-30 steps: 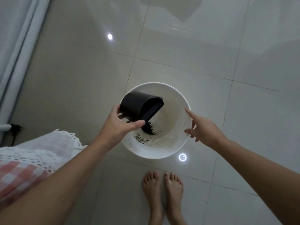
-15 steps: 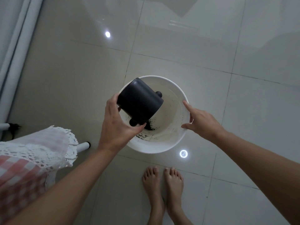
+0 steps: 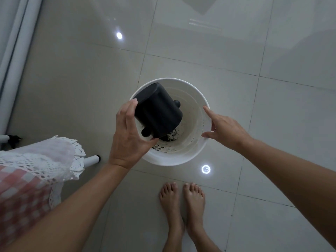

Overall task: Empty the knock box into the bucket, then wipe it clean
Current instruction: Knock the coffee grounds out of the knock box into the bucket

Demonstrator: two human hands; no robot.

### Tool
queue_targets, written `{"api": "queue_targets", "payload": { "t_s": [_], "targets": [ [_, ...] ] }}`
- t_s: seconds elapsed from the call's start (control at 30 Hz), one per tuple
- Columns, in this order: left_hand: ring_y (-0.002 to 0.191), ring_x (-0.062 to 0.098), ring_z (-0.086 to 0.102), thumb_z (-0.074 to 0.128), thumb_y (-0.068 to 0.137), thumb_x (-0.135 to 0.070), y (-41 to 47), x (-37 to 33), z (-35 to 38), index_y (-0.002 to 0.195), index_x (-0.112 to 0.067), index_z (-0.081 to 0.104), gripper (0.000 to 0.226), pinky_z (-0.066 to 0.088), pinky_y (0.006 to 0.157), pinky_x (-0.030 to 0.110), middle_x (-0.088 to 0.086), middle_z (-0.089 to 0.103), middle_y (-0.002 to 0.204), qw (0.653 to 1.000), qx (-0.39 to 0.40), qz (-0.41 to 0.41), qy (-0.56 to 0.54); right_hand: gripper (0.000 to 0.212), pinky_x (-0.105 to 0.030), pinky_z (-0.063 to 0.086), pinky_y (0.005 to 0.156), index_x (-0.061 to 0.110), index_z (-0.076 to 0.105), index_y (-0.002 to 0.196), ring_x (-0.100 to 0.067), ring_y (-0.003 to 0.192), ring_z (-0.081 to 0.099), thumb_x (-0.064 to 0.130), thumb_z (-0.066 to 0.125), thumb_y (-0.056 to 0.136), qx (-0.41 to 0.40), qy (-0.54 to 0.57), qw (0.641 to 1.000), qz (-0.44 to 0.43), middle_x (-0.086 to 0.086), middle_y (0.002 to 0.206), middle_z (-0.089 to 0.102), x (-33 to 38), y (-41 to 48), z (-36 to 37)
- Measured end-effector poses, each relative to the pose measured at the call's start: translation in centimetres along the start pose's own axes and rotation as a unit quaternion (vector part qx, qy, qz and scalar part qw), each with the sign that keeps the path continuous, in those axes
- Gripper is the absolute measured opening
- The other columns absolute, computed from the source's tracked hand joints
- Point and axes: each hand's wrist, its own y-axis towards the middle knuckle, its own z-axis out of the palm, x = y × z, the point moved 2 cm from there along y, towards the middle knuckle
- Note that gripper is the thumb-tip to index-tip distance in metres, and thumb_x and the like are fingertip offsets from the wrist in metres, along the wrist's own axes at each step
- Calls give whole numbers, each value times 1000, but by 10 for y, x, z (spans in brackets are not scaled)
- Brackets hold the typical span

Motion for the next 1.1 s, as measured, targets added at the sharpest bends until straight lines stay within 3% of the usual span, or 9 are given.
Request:
{"api": "queue_targets", "payload": {
  "t_s": [0.17, 0.4, 0.6, 0.77, 0.83, 0.93, 1.0, 1.1],
  "targets": [
    [141, 39, 43, 85, 77, -34, -2, -2, 4, 152, 0, 33, 98, 44, 120, 51, 25, 44, 150, 998, -15, 53, 20, 96, -39, 48, 90, 24, 10, 161, -27, 101, 62, 34, 73, 89, -1, 3, 1000, -5, -8, 120, 67, 1, -2, -3],
    [142, 39, 42, 94, 71, -22, -2, -1, 6, 151, -4, 32, 103, 43, 121, 53, 13, 36, 152, 996, -16, 82, 35, 96, -38, 47, 89, 24, 11, 160, -29, 104, 62, 35, 74, 88, -3, -3, 1000, -6, -8, 120, 67, -1, -2, -2],
    [143, 39, 41, 94, 71, -22, -1, -1, 7, 151, -2, 33, 103, 39, 124, 47, 15, 38, 152, 995, -19, 91, 31, 96, -38, 47, 89, 24, 11, 161, -29, 104, 62, 35, 74, 88, -5, -6, 1000, -8, -8, 121, 67, -2, -2, -2],
    [142, 41, 45, 94, 71, -23, -1, -1, 8, 152, 1, 34, 104, 44, 120, 51, 25, 47, 150, 997, -10, 71, 31, 96, -39, 48, 89, 24, 10, 161, -29, 104, 63, 36, 73, 88, -3, -15, 1000, -15, -8, 122, 66, -3, -2, -1],
    [140, 40, 48, 96, 69, -26, 0, -1, 8, 152, 3, 34, 108, 46, 119, 49, 26, 49, 150, 999, 12, 40, 26, 96, -41, 49, 90, 24, 10, 160, -29, 106, 63, 37, 73, 89, -7, -20, 1000, -20, -8, 126, 66, -4, -1, -1],
    [136, 29, 52, 98, 65, -35, 1, -2, 7, 155, -7, 35, 114, 53, 112, 47, 11, 47, 149, 993, 61, -77, -58, 97, -43, 52, 91, 26, 9, 160, -28, 109, 62, 41, 72, 88, -11, -36, 999, -20, -9, 134, 59, -8, 0, 3],
    [133, 19, 54, 100, 62, -38, 4, -5, 6, 152, -18, 38, 111, 55, 111, 43, 1, 49, 144, 973, 80, -170, -136, 99, -41, 52, 91, 27, 8, 159, -28, 111, 57, 45, 72, 86, -13, -46, 999, -10, -9, 133, 51, -8, -2, 2],
    [126, 13, 61, 101, 62, -38, 8, -5, 5, 141, -29, 46, 97, 55, 109, 35, -11, 59, 132, 924, 111, -290, -224, 102, -44, 42, 105, 25, 11, 160, -31, 128, 41, 47, 75, 82, -80, -119, 988, -64, -14, 145, 38, -4, -5, -2]
  ]
}}
